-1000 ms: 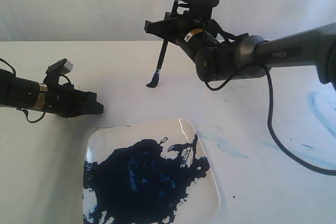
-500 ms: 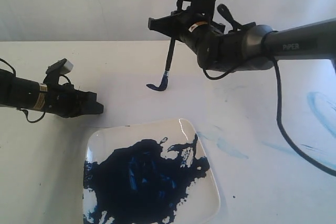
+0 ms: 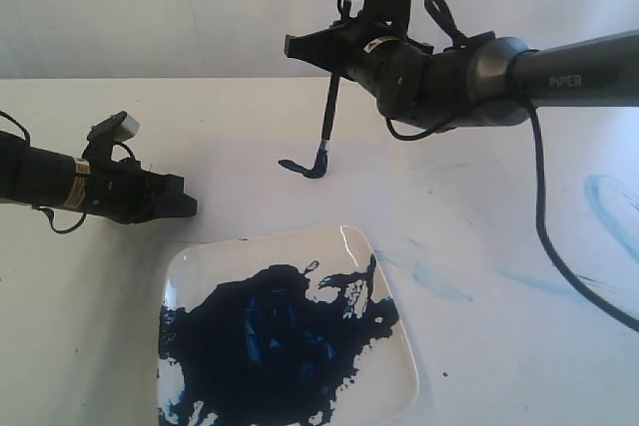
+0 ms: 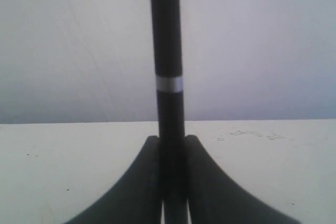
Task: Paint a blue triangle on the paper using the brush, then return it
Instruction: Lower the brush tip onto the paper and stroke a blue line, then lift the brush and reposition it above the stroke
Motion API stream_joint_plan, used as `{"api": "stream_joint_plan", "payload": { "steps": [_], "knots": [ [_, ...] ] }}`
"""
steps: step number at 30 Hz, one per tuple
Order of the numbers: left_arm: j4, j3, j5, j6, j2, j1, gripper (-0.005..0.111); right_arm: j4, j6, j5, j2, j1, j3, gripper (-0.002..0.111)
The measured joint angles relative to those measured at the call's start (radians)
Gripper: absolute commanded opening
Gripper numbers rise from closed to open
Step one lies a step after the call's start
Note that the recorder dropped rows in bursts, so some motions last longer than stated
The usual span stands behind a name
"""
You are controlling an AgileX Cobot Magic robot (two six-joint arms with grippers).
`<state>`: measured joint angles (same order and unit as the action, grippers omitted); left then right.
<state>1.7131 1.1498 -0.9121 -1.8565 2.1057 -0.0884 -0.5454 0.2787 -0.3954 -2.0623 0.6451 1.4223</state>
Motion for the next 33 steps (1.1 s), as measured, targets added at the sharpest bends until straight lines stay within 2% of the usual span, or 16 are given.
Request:
{"api": "stream_joint_plan", "payload": {
  "steps": [33],
  "knots": [
    [0.000, 0.000, 0.000, 0.000, 0.000, 0.000, 0.000, -0.005, 0.139, 0.098, 0.103, 0.000, 0.000, 0.000]
  ]
}}
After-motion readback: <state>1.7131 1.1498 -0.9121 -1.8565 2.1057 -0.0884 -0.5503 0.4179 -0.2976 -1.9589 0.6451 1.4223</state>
